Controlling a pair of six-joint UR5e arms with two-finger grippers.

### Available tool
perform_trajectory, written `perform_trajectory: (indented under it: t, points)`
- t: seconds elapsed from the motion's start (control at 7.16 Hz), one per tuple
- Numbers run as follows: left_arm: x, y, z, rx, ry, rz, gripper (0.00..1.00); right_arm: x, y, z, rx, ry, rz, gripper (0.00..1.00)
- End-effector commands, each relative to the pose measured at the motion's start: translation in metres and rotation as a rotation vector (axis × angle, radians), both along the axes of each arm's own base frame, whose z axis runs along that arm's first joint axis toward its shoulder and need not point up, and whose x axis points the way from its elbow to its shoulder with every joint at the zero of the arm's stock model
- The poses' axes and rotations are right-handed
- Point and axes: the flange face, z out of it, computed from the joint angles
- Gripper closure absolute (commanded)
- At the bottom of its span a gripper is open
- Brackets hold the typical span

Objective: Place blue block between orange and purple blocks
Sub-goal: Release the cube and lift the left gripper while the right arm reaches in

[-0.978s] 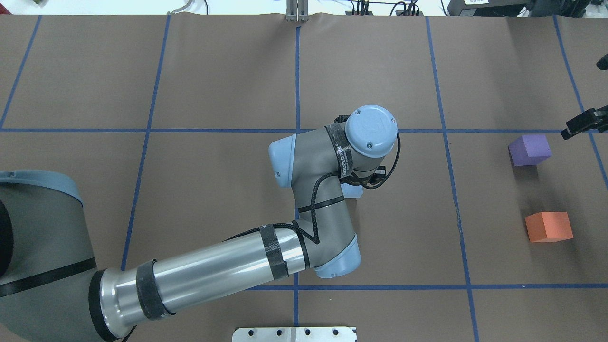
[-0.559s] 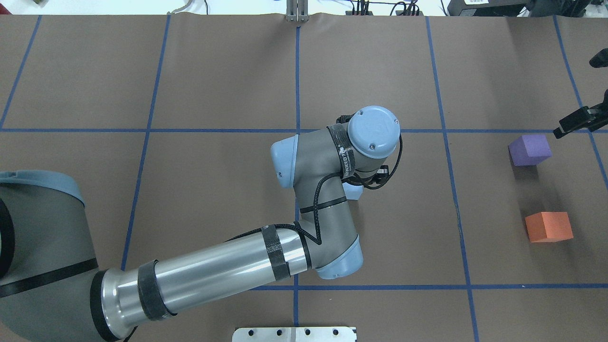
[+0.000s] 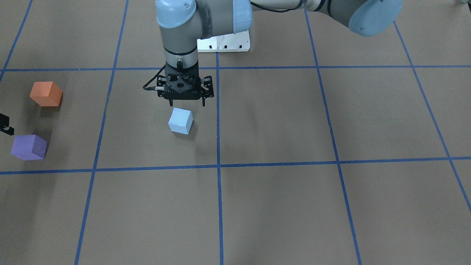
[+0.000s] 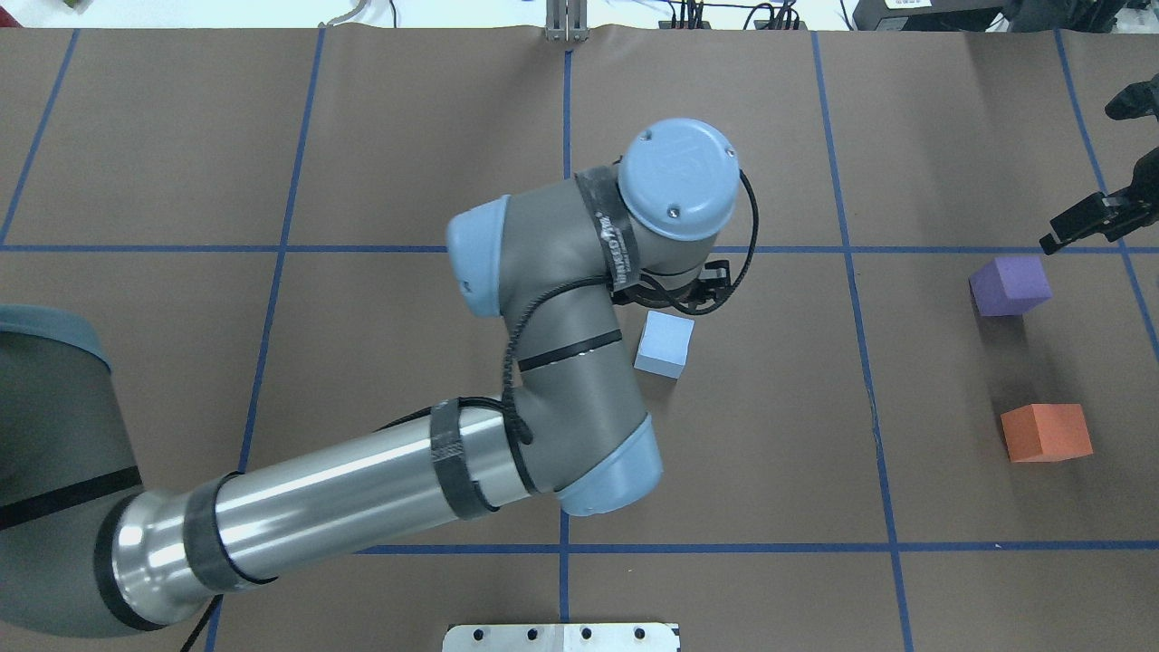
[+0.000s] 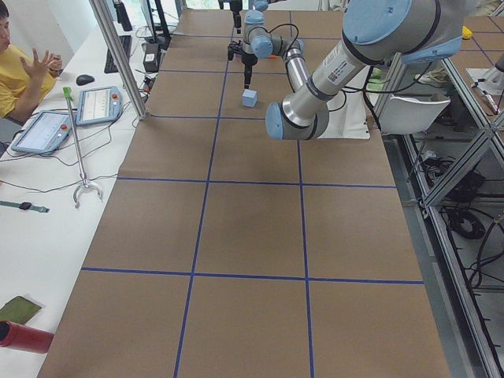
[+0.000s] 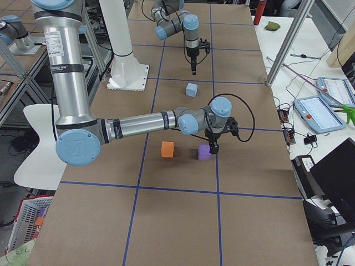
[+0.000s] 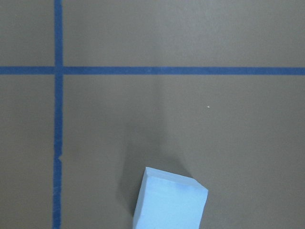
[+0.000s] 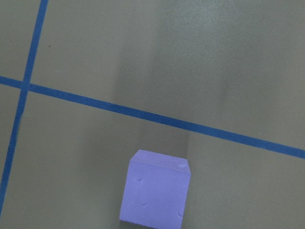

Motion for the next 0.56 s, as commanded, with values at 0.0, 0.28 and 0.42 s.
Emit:
perform_trajectory:
  t: [0.0, 0.28, 0.42]
  points:
    - [-0.109, 0.001, 0.079, 0.076, -0.045, 0.003, 0.0, -0.02, 0.015, -0.065, -0.09, -0.056, 0.128, 0.0]
    - [-0.161, -0.029, 0.133, 0.064, -0.085, 0.047, 0.0, -0.147, 0.055, -0.143, -0.245, -0.103, 0.259, 0.0]
    - [-0.185, -0.032, 0.159, 0.079, -0.116, 0.054, 0.0, -0.22, 0.075, -0.184, -0.296, -0.129, 0.345, 0.0]
